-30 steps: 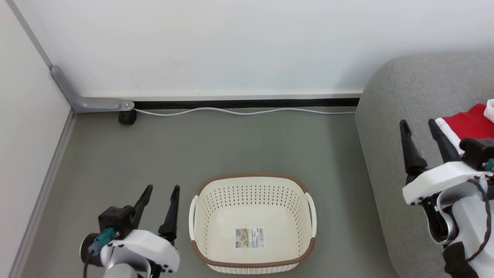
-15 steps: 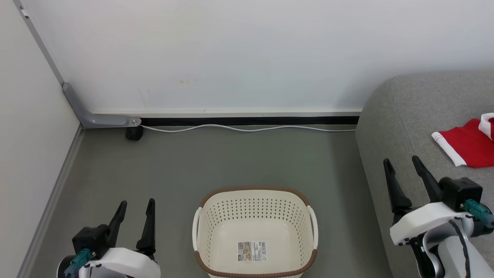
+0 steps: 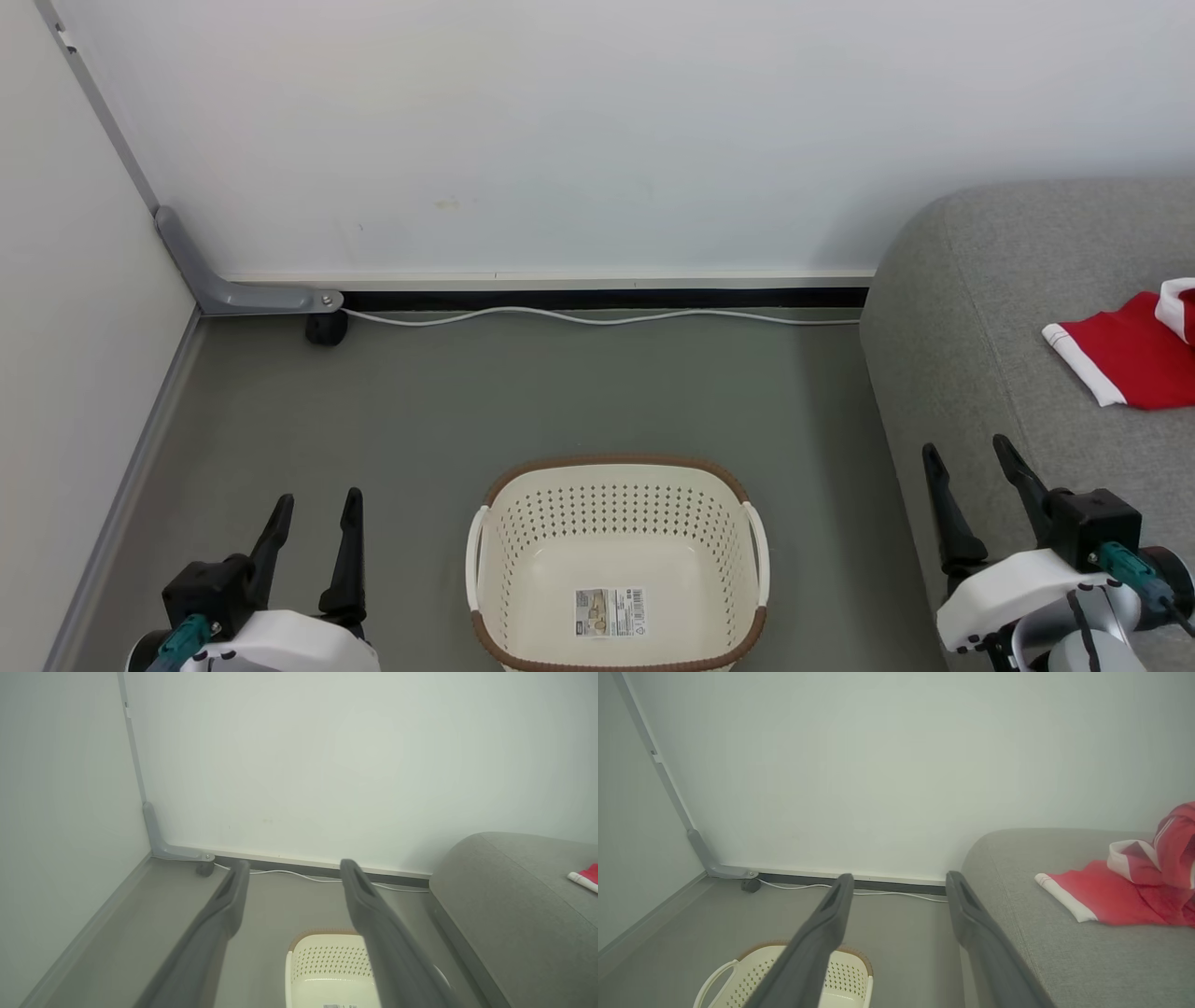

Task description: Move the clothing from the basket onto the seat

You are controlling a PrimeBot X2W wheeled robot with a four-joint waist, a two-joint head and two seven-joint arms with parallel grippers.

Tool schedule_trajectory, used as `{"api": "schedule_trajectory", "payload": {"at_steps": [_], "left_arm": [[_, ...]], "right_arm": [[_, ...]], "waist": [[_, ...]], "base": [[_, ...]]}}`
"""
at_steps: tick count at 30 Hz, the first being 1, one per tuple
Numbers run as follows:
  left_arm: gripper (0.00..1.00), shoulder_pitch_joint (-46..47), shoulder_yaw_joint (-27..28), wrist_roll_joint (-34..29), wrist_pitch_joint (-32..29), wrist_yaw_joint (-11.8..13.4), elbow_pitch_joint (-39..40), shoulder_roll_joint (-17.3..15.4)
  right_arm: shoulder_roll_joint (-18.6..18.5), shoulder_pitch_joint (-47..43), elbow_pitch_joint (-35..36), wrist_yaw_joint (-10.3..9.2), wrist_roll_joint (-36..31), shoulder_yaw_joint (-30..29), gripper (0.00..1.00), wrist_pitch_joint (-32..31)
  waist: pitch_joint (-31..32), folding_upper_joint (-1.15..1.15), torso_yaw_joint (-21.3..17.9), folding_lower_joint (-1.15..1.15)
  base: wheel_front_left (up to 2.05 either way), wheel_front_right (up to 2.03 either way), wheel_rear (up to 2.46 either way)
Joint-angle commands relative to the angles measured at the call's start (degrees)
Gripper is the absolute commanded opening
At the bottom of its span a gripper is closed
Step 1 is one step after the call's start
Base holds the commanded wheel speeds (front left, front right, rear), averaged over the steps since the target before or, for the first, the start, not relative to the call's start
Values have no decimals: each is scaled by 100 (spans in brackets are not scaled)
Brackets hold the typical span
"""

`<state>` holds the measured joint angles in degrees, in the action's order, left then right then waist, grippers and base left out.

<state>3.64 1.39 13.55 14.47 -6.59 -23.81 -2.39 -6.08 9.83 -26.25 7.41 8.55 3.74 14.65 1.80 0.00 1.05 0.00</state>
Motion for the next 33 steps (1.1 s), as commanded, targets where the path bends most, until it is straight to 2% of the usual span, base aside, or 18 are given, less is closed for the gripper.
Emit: {"api": "schedule_trajectory", "payload": {"at_steps": [1, 20, 33], "left_arm": [[100, 68, 154, 10, 52, 50, 168, -50], [100, -37, -65, -11, 52, 123, 211, -49], [100, -44, -112, -57, 52, 87, 187, -49]], "right_arm": [[-20, 57, 192, 8, -83, 93, 100, 35], [56, 105, 204, 8, -233, -39, 100, 35], [87, 101, 156, 8, -212, -87, 100, 35]], "waist": [[-3, 0, -8, 0], [-36, 0, -85, 0], [-19, 0, -124, 0]], "base": [[0, 0, 0], [0, 0, 0], [0, 0, 0]]}}
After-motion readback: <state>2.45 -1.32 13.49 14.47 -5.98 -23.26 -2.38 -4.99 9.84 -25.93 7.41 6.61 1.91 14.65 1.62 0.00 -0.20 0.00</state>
